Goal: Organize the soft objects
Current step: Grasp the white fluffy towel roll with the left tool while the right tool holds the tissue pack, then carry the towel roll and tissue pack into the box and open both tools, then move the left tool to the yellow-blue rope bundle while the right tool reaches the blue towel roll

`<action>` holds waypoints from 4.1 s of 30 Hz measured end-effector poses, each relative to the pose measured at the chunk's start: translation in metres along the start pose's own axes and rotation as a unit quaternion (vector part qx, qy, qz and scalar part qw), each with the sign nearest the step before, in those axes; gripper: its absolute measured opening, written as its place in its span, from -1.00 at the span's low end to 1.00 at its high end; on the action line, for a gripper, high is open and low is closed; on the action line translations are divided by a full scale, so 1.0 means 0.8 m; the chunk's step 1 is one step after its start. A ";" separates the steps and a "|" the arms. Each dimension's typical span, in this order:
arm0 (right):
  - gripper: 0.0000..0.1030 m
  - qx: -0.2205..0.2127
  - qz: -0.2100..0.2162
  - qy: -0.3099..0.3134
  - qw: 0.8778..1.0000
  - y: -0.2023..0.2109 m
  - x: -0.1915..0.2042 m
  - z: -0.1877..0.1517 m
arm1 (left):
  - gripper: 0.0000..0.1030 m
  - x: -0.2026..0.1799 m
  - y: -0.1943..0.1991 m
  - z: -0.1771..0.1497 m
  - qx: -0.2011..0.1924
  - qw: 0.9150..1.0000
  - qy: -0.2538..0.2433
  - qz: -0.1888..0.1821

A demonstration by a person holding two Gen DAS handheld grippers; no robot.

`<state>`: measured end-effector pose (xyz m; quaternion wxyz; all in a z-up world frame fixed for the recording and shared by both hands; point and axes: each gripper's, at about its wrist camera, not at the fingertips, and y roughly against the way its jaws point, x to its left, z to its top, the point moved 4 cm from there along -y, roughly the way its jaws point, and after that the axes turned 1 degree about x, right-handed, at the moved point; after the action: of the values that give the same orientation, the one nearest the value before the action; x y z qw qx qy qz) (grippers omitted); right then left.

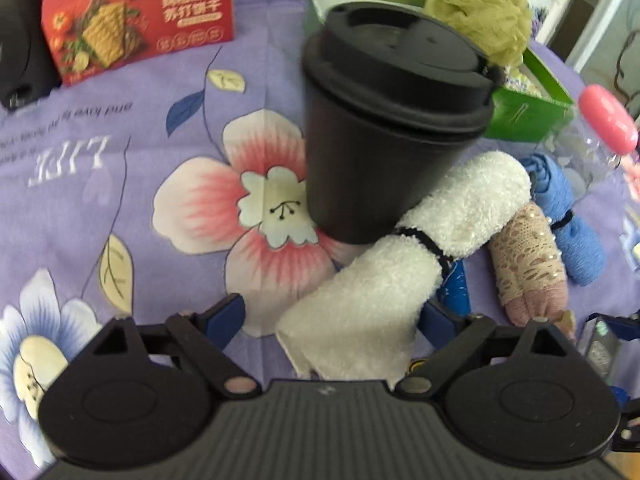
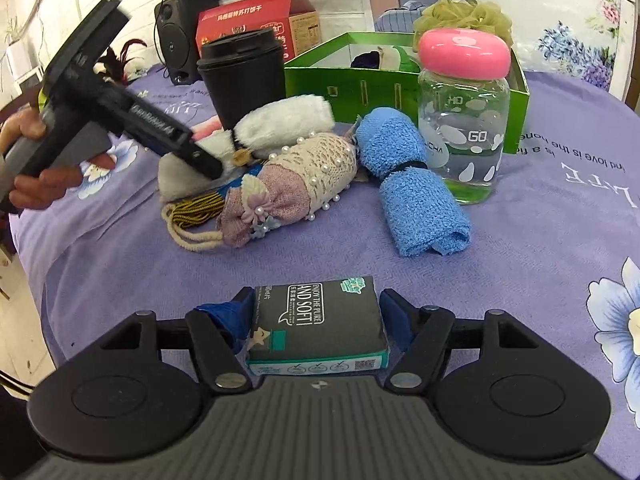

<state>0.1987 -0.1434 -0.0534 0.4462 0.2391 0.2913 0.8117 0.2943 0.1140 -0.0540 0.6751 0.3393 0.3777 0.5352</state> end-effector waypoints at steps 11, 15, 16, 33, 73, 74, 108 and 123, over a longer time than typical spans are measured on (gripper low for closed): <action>0.09 -0.022 -0.013 0.027 0.999 -0.002 0.006 -0.011 | 0.85 -0.040 -0.006 0.003 -0.015 0.994 -0.112 -0.001; 0.12 -0.028 -0.034 0.036 0.998 -0.005 0.016 -0.014 | 0.82 -0.025 -0.017 0.003 -0.004 0.995 -0.099 0.016; 0.13 -0.028 -0.041 0.039 0.998 -0.007 0.018 -0.013 | 0.83 -0.024 -0.018 0.002 -0.006 0.995 -0.099 0.018; -0.05 -0.076 -0.031 -0.045 0.996 0.036 0.009 -0.016 | -0.51 -0.023 0.088 -0.025 -0.061 0.996 -0.055 -0.039; 0.03 -0.167 -0.044 0.032 0.985 -0.039 -0.086 0.336 | 0.31 -0.044 0.048 0.265 -0.135 0.990 -0.024 0.034; 0.03 -0.169 -0.045 0.034 0.984 -0.035 -0.083 0.334 | 0.31 -0.046 0.051 0.264 -0.136 0.990 -0.026 0.031; 0.06 -0.130 -0.036 -0.183 0.974 0.062 0.017 -0.022 | 0.36 -0.073 0.092 -0.081 -0.099 0.993 -0.035 0.062; 0.07 -0.077 -0.109 -0.044 0.990 0.006 -0.039 0.051 | 0.37 -0.047 0.061 -0.055 -0.073 0.994 -0.001 0.075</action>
<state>0.2376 -0.1622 -0.0250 0.5617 0.2059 0.2323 0.7669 0.2277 0.0890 -0.0279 0.6564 0.3172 0.3098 0.6104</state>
